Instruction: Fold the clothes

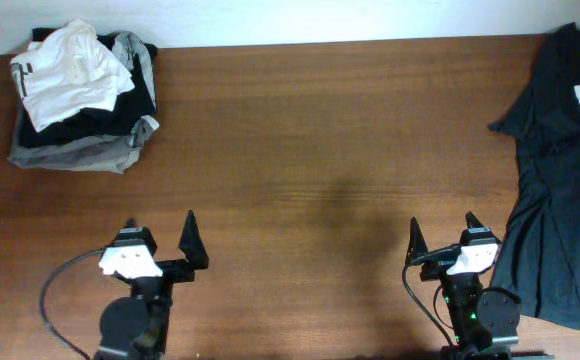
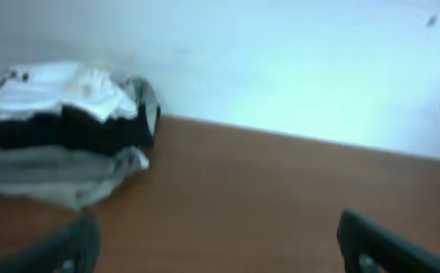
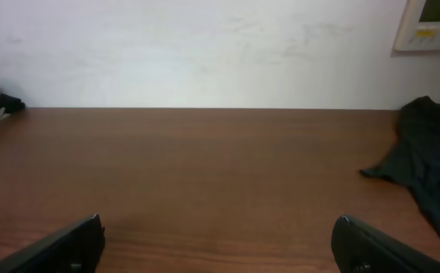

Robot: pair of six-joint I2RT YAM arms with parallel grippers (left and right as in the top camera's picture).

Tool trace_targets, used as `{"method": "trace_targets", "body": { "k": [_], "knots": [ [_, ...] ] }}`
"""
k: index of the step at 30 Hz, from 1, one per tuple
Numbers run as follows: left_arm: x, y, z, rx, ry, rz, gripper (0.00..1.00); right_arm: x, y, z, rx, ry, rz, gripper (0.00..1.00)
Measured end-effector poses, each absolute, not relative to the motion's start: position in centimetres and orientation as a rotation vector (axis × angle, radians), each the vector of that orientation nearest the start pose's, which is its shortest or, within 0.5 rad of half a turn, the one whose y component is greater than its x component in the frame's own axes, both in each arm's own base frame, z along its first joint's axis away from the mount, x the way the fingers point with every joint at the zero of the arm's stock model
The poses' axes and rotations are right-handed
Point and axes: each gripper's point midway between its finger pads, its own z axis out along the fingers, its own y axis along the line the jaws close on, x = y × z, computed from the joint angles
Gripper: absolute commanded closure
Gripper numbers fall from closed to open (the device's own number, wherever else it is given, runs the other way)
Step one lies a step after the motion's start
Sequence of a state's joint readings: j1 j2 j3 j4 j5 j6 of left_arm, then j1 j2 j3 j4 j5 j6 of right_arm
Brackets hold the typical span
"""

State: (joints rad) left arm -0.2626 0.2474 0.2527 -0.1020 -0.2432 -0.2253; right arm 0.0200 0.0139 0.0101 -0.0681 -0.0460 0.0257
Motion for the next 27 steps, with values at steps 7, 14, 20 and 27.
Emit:
{"method": "trace_targets", "body": {
  "k": [7,14,20,27],
  "knots": [
    [24.8,-0.7,17.9,-0.207,1.605,-0.134,0.01,24.6,1.3,15.9,-0.030,1.643,0.073,0.01],
    [24.6,0.2,18.4,-0.162,1.545,-0.087,0.01,24.6,1.3,15.9,-0.031,1.643,0.073,0.01],
    [24.6,0.3,15.9,-0.054,1.649,-0.018,0.01,24.6,1.3,15.9,-0.030,1.643,0.073,0.01],
    [24.6,0.7,15.9,-0.060,1.650,-0.005,0.01,24.6,1.3,15.9,-0.030,1.643,0.073,0.01]
  ]
}}
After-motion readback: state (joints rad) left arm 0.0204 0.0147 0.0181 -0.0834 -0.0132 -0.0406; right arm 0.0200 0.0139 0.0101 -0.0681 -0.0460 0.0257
